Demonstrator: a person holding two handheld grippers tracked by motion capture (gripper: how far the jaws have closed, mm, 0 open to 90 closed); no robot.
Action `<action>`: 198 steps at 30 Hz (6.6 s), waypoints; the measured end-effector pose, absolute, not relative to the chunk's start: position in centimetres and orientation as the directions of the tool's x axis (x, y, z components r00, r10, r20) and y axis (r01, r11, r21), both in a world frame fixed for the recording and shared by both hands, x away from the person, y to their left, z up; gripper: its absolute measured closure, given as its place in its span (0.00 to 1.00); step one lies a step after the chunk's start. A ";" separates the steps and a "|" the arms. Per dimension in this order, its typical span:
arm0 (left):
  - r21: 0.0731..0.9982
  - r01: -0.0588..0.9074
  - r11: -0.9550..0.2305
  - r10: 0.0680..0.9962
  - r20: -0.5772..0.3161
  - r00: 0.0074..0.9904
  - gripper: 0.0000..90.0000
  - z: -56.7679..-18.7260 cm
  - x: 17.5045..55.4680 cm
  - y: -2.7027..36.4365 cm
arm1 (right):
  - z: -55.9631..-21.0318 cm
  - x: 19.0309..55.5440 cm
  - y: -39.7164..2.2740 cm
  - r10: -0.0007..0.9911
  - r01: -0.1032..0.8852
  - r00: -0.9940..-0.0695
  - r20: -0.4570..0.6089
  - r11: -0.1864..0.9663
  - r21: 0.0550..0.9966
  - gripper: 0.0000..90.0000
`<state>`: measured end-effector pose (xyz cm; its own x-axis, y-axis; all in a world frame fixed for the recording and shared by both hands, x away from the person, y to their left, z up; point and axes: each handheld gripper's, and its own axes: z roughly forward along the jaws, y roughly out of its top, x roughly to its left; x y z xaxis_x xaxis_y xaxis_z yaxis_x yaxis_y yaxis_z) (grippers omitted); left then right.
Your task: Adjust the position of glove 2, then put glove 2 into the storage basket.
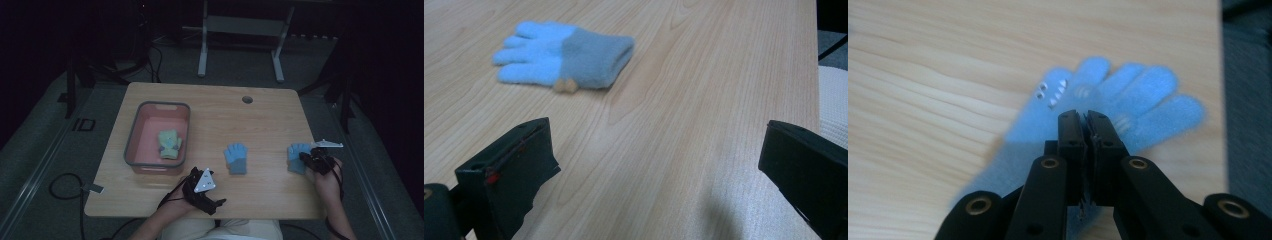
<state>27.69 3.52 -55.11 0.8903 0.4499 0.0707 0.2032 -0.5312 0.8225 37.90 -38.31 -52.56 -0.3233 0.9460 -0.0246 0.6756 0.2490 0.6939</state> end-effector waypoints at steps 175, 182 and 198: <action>0.734 -0.037 -0.678 0.224 0.254 0.941 0.37 -53.8 34.1 -2.2 | -49.5 41.0 -22.9 0.755 0.566 -0.640 0.141 0.339 0.752 0.64; 0.711 -0.076 -0.699 0.194 0.290 0.937 0.45 -54.1 34.5 -2.9 | -51.3 42.5 -22.0 0.767 0.598 -0.622 0.157 0.336 0.728 0.53; 0.638 -0.082 -0.766 0.193 0.349 0.917 0.74 -55.0 35.4 -3.6 | -54.5 42.3 -21.2 0.804 0.671 -0.575 0.150 0.360 0.648 0.40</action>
